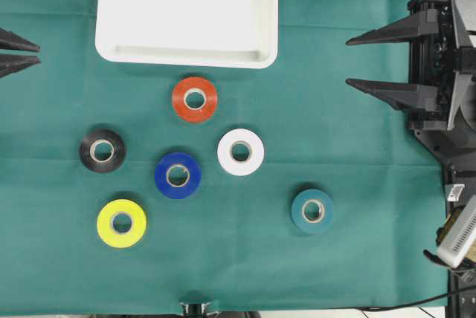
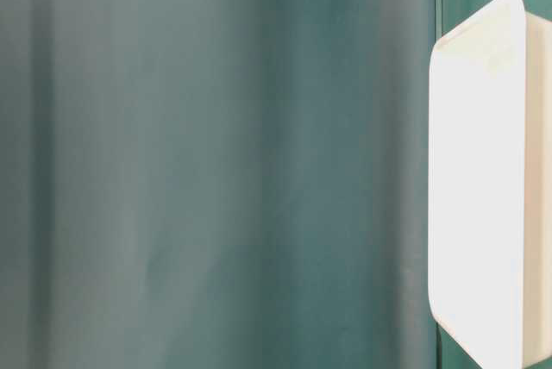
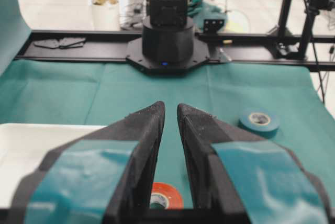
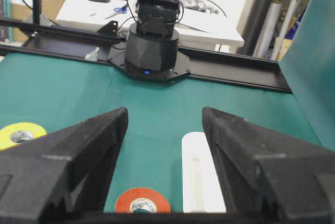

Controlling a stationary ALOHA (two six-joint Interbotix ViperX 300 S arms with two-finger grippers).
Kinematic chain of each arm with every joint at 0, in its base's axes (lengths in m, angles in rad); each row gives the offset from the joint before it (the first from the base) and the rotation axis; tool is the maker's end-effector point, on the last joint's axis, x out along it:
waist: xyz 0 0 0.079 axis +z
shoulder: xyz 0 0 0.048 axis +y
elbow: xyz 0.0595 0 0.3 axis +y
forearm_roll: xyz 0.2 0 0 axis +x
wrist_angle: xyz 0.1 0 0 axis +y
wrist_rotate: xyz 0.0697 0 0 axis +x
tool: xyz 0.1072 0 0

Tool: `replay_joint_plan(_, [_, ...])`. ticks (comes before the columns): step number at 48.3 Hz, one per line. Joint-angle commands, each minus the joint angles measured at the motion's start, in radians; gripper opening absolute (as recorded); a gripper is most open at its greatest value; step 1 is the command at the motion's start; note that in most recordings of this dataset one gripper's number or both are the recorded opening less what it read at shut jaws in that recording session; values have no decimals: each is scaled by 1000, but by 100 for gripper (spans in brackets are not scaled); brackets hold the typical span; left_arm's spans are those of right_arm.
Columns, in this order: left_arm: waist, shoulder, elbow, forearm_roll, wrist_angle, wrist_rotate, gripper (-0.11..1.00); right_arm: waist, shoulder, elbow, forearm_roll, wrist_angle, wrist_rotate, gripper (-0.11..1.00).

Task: Put the tape alternately from left to right into the white case.
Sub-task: 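Move both grippers inward over the table toward the tape rolls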

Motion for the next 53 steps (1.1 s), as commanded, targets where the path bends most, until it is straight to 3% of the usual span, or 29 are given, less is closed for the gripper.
replay_joint_plan(1, [-14, 0, 3, -20, -15, -3, 24, -8, 6, -8, -2, -11, 9, 24])
replay_joint_plan(3, [-14, -5, 9, -20, -18, -3, 22, -8, 5, 2, 0, -15, 9, 22])
replay_joint_plan(7, [-14, -15, 23, -20, -26, -5, 6, -8, -2, 11, 0, -18, 9, 6])
replay_joint_plan(10, [-18, -25, 31, -20, -28, -5, 2, -8, -5, 15, -2, -17, 9, -3])
replay_joint_plan(14, [-26, -32, 34, -20, -28, -3, 2, -8, -5, 17, -2, -14, 9, -9])
replay_joint_plan(26, [-55, -21, 37, -20, -26, 2, 2, -18, 28, 12, -2, -15, 12, -9])
replay_joint_plan(28, [-55, -18, 37, -21, -25, 2, 6, -21, 40, 12, 0, -17, 12, -9])
replay_joint_plan(32, [-55, -12, 40, -20, -23, 3, 24, -28, 58, 12, -2, -18, 14, -8])
replay_joint_plan(38, [-55, -3, 51, -21, -21, -3, 59, -28, 71, 14, -2, -18, 14, 6])
replay_joint_plan(44, [-54, -2, 52, -23, -14, -6, 92, -28, 69, 12, -2, -18, 14, 34])
replay_joint_plan(49, [-55, -2, 51, -23, -8, -6, 95, -28, 69, 11, -2, -14, 14, 65])
replay_joint_plan(53, [-55, -2, 49, -23, 5, -5, 95, -28, 69, 11, -2, -14, 14, 69])
